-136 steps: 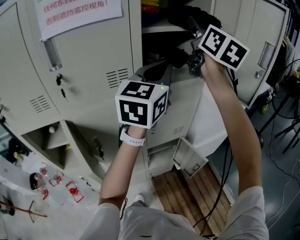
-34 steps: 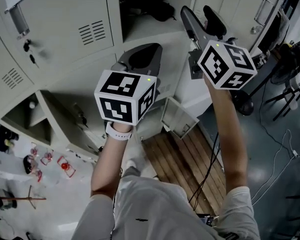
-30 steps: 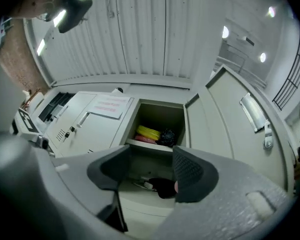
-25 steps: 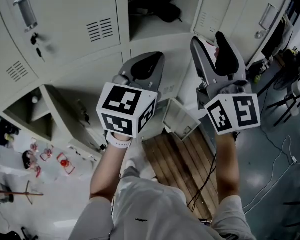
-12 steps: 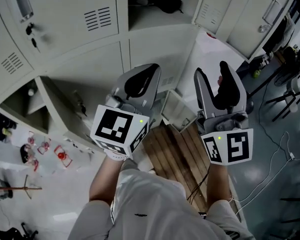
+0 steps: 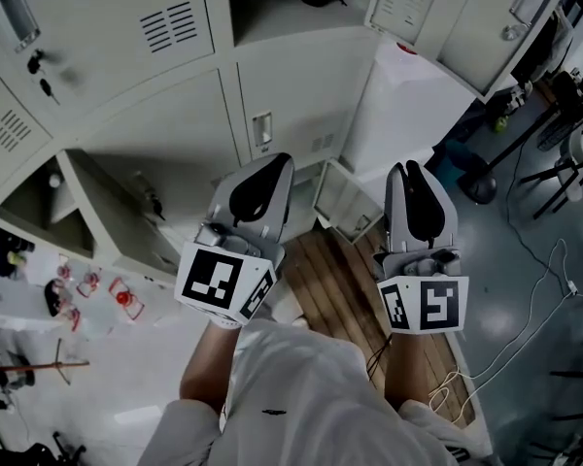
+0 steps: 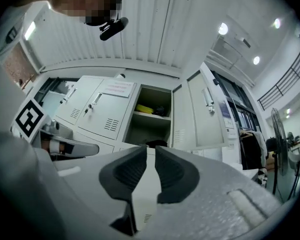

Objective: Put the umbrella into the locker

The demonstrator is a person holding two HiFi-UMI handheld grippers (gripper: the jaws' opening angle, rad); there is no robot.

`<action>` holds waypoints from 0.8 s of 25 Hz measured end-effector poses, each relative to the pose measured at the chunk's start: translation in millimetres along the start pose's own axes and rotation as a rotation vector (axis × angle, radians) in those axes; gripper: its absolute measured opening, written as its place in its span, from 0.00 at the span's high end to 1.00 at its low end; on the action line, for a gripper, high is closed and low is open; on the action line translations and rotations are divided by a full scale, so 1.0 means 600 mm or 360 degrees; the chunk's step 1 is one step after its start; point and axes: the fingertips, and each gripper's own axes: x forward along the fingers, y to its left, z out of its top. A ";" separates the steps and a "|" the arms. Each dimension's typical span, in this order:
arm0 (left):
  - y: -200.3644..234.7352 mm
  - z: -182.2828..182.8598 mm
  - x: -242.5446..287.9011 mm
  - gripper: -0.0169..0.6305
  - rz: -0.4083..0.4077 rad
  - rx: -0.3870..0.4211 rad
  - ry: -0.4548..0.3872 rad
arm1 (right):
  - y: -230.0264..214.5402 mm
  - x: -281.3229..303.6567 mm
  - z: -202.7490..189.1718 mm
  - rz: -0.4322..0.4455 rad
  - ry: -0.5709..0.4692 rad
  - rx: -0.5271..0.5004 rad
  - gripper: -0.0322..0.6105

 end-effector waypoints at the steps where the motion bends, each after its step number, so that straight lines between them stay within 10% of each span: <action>1: 0.002 -0.006 -0.006 0.95 0.0017 -0.0017 0.0003 | -0.003 -0.005 -0.006 -0.0017 0.0014 0.0031 0.90; 20: 0.017 -0.099 -0.068 0.95 0.0143 -0.0128 0.0146 | -0.018 -0.037 -0.116 -0.0178 0.0268 0.0082 0.96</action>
